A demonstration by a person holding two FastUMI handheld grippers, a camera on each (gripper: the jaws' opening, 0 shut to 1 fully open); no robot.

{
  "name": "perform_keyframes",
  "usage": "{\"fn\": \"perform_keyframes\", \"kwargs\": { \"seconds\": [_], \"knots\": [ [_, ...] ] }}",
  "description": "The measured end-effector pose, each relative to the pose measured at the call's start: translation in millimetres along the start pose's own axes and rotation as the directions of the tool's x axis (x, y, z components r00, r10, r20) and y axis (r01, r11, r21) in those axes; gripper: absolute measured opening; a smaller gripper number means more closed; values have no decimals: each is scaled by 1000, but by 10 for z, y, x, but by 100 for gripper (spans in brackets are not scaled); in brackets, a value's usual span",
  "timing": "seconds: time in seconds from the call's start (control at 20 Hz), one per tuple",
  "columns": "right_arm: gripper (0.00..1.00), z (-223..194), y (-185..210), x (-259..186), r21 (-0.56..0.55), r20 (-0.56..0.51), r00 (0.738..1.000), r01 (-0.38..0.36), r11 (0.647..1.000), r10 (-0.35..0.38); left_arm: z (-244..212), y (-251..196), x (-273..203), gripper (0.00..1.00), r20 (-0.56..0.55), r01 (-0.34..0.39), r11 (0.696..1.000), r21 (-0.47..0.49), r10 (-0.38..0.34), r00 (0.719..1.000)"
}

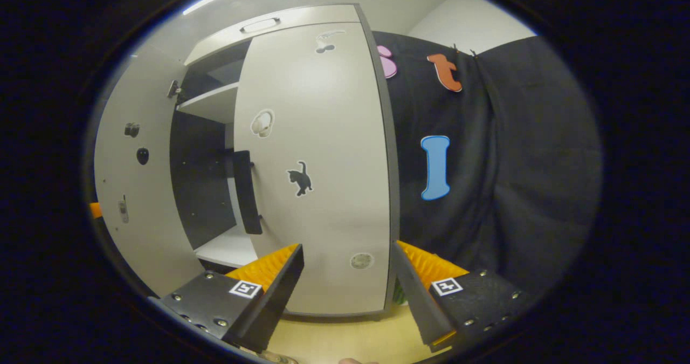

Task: Grasp the bottle in the cabinet with the left hand and place it on the coaster, then close the right door with the right hand and the left door with the left hand.

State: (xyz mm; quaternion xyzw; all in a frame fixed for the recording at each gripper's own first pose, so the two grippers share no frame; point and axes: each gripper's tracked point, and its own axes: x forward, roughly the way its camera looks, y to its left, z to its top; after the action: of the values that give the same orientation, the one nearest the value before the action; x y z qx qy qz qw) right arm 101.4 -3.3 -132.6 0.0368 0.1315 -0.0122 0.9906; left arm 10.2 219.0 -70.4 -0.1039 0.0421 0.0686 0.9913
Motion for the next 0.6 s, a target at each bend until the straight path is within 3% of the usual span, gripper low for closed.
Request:
{"fn": "perform_keyframes", "kwargs": {
  "seconds": [0.05, 0.1, 0.4, 0.6],
  "knots": [
    [99, -5, -39, -41, -8, -1, 1000, 8, 1000, -8, -18, -88, 21, 87, -2, 26, 1000, -10, -26, 1000],
    [99, -4, -90, -77, -16, -2, 1000, 15, 1000, -15, -45, -196, 41, 92, -3, 52, 999, -9, -52, 999],
    [99, 71, -422, -237, -24, 5, 998, 65, 998, -65, -164, -810, 211, 92, -23, 191, 980, 50, -190, 982],
    [99, 97, -616, -293, -21, 7, 995, 100, 995, -100, -263, -934, 332, 92, -39, 203, 978, 38, -201, 979]
  ]
}}
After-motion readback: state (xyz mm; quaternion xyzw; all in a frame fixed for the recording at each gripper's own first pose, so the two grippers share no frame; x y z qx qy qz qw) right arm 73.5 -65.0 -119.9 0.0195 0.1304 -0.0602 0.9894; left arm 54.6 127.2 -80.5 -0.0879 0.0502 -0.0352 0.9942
